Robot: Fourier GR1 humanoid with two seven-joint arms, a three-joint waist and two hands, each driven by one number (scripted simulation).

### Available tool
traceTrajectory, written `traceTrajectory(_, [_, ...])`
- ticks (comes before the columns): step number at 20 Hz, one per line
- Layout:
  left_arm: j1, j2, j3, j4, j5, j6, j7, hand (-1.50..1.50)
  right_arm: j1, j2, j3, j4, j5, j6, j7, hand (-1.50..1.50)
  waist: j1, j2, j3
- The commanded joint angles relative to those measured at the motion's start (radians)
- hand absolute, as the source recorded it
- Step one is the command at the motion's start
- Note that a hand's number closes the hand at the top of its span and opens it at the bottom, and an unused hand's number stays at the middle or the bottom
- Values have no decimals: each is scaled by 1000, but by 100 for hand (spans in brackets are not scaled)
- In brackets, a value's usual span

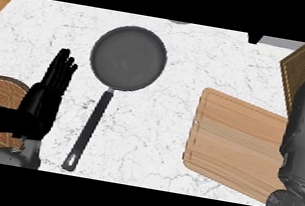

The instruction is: Pick the squash from the cutting board and place it in the basket

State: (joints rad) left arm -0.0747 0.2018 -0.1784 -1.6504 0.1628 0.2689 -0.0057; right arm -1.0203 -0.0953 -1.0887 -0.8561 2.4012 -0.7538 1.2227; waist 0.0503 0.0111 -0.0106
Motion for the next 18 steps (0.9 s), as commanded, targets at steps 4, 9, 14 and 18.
traceTrajectory(4, [23,-13,-8,-15,-14,18,12,0,-25,78,-29,-185,177,61,265,-150,-11,-3,10])
traceTrajectory(9, [36,-7,0,11,-5,-12,-23,0,-2,94,1,-306,170,-15,266,-150,-11,-13,9])
traceTrajectory(14, [28,-16,-30,-35,-21,4,36,0,15,95,105,-323,126,66,261,-150,3,-25,10])
traceTrajectory(18, [12,-5,11,35,-10,-17,-13,0,13,95,240,-359,70,74,258,-150,-1,-23,8])
